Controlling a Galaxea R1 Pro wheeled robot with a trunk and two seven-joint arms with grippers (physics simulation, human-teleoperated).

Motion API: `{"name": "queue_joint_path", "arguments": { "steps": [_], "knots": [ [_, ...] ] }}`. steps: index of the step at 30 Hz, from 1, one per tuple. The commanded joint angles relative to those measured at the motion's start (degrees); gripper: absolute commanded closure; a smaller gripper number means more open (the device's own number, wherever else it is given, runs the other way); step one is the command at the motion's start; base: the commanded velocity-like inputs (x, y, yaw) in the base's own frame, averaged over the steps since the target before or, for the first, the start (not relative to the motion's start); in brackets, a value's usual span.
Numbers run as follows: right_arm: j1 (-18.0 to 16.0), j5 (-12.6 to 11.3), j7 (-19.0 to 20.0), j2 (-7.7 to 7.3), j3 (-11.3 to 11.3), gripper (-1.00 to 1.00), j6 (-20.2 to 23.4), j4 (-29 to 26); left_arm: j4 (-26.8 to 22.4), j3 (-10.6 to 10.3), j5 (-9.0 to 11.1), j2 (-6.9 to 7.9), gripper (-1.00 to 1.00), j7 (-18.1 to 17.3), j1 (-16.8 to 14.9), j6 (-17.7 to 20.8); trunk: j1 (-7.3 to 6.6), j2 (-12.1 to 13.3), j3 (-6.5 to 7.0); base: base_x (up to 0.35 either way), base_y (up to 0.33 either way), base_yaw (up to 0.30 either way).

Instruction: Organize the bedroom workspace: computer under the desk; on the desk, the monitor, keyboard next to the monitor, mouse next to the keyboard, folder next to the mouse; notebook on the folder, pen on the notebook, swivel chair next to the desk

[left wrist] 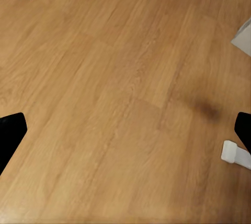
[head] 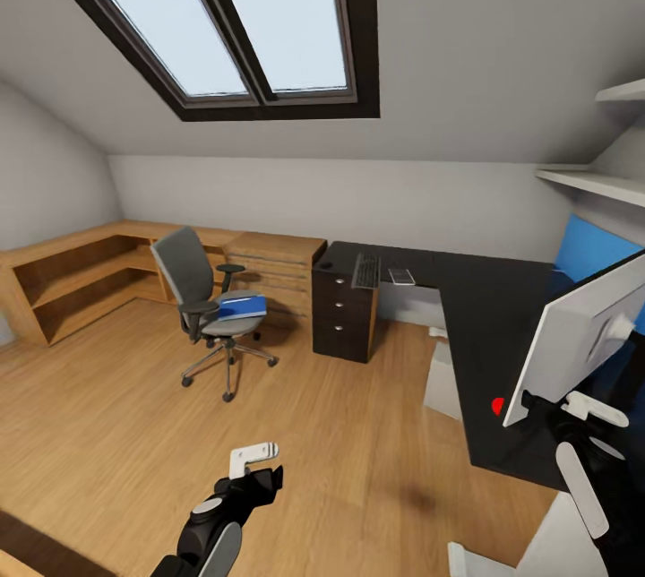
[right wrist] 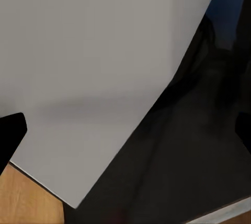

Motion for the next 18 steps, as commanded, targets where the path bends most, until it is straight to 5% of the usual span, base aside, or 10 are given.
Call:
{"name": "queue_joint_path", "arguments": {
  "steps": [1,8,11,18],
  "knots": [
    [0.0,-0.6,-0.3,-0.02,0.1,-1.0,0.2,-0.1,-0.1,-0.1,0.6,0.0,-1.0,0.6,-0.1,0.1,0.01,-0.1,-0.09,0.0,0.0,-0.008],
    [0.0,-0.6,-0.3,-0.05,0.1,-1.0,0.2,0.1,-0.2,-0.4,0.5,-0.03,-1.0,0.4,-0.1,0.1,0.01,-0.1,-0.09,0.0,0.0,-0.177],
    [0.0,-0.6,-0.3,-0.06,0.1,-1.0,0.2,0.2,-1.6,-3.2,0.5,0.03,-1.0,0.6,-0.1,-0.1,-0.21,0.3,0.09,0.0,0.0,-0.246],
    [0.0,-0.5,-0.2,-0.1,0.1,-1.0,0.2,0.3,-2.3,-4.9,0.5,0.18,-1.0,0.7,-0.1,-0.5,-1.74,3.1,1.35,0.0,0.0,-0.243]
  ]
}}
